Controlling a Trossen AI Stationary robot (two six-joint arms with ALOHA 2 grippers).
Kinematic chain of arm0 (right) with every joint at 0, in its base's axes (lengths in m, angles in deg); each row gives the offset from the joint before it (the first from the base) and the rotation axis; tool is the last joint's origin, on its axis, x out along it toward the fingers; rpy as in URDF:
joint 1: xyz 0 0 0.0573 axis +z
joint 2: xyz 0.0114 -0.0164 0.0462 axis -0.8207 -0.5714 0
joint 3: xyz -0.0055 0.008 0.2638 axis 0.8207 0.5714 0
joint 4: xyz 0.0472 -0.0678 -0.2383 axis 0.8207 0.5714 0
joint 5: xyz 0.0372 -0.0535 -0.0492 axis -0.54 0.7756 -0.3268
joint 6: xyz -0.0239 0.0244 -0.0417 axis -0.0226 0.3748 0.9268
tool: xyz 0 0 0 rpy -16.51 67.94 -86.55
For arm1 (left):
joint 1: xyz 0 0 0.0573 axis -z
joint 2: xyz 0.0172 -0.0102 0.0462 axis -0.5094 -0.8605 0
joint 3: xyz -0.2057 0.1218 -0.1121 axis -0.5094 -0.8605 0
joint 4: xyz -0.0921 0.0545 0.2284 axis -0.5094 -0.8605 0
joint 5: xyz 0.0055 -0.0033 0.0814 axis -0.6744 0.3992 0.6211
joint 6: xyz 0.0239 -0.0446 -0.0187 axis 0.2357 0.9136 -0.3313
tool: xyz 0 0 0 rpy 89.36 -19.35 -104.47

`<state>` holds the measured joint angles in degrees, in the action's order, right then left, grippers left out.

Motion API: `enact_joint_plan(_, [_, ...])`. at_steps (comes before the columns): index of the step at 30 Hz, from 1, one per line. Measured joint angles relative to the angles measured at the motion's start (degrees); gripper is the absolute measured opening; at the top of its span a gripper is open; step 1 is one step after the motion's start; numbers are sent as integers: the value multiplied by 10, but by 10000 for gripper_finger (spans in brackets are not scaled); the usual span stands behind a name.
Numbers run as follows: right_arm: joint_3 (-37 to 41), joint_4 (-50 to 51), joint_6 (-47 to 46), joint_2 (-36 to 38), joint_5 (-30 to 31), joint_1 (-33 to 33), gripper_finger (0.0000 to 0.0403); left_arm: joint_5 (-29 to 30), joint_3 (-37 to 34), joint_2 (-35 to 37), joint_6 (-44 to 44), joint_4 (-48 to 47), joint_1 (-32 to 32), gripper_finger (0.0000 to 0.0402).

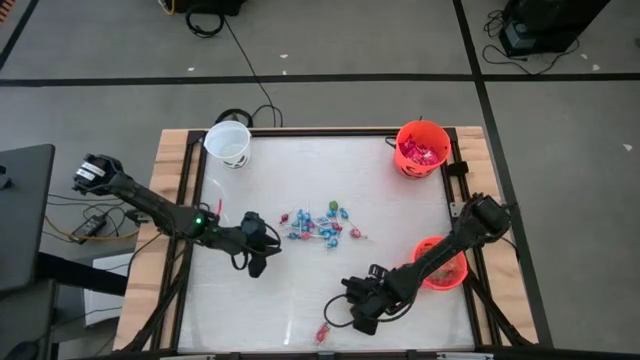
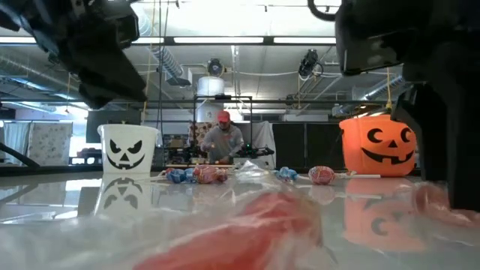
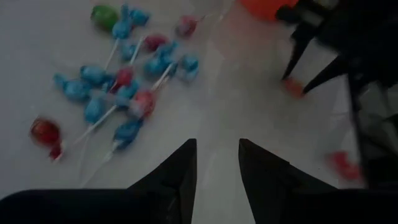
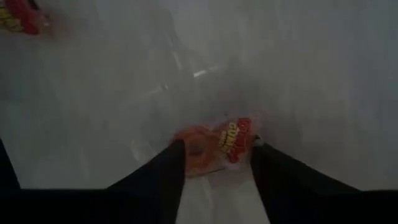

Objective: Sort candy by brand, put in halloween buckets
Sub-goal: Put the orange gummy into the bottom orange bucket

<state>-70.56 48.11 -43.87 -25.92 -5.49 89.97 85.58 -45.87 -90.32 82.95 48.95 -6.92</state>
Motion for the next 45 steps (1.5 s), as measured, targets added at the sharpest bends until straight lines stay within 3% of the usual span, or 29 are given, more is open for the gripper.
enact_joint_plan(3, [-1, 1, -4, -9, -21, -10, 142, 1, -4, -1, 0, 2, 0, 125])
enact_joint_plan(8, [2, 6, -14, 9, -29, -19, 19, 2, -5, 0, -1, 2, 0, 125])
enact_joint_plan(14, [2, 70, -71, 110, -11, -20, 6, 2, -5, 0, -2, -1, 0, 125])
enact_joint_plan(25, [2, 355, -211, 310, 37, 28, 2, 2, -5, 0, -4, -3, -1, 125])
enact_joint_plan(33, [3, 504, -285, 365, 35, 73, 2, 2, -5, 0, 44, -4, -1, 125])
enact_joint_plan(39, [70, 466, -287, 380, -5, 87, 2, 19, -5, 0, 42, -3, -1, 125])
enact_joint_plan(45, [185, 345, -318, 396, -22, 100, 2, 19, -5, -1, 43, -4, -1, 125])
